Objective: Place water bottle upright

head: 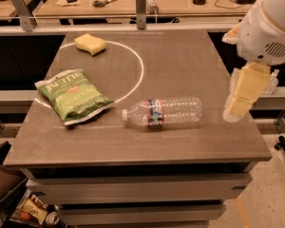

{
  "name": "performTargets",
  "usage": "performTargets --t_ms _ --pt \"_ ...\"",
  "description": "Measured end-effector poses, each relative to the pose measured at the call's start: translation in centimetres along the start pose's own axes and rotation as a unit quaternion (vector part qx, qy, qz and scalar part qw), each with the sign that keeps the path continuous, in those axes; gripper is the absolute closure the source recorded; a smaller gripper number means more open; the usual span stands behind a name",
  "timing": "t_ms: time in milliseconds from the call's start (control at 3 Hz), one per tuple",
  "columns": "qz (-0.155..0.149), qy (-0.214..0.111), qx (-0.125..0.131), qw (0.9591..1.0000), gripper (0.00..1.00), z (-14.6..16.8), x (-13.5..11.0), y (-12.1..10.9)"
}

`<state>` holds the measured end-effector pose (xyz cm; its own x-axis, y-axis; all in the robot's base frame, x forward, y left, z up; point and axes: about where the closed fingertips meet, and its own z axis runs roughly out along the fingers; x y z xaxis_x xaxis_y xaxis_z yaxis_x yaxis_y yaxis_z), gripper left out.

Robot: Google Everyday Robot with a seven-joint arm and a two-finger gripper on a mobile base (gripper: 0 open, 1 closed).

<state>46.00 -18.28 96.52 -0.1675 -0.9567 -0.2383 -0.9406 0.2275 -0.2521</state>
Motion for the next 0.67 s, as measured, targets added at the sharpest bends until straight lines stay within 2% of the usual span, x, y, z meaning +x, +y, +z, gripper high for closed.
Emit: performTargets --t_ms 333,667 --pt "-0.01 -0.002 -0.02 0.9997 0.0 3.5 -2.6 0.0" --pt "-0.019 0.024 -0.033 0.999 0.0 6.0 -4.9 0.6"
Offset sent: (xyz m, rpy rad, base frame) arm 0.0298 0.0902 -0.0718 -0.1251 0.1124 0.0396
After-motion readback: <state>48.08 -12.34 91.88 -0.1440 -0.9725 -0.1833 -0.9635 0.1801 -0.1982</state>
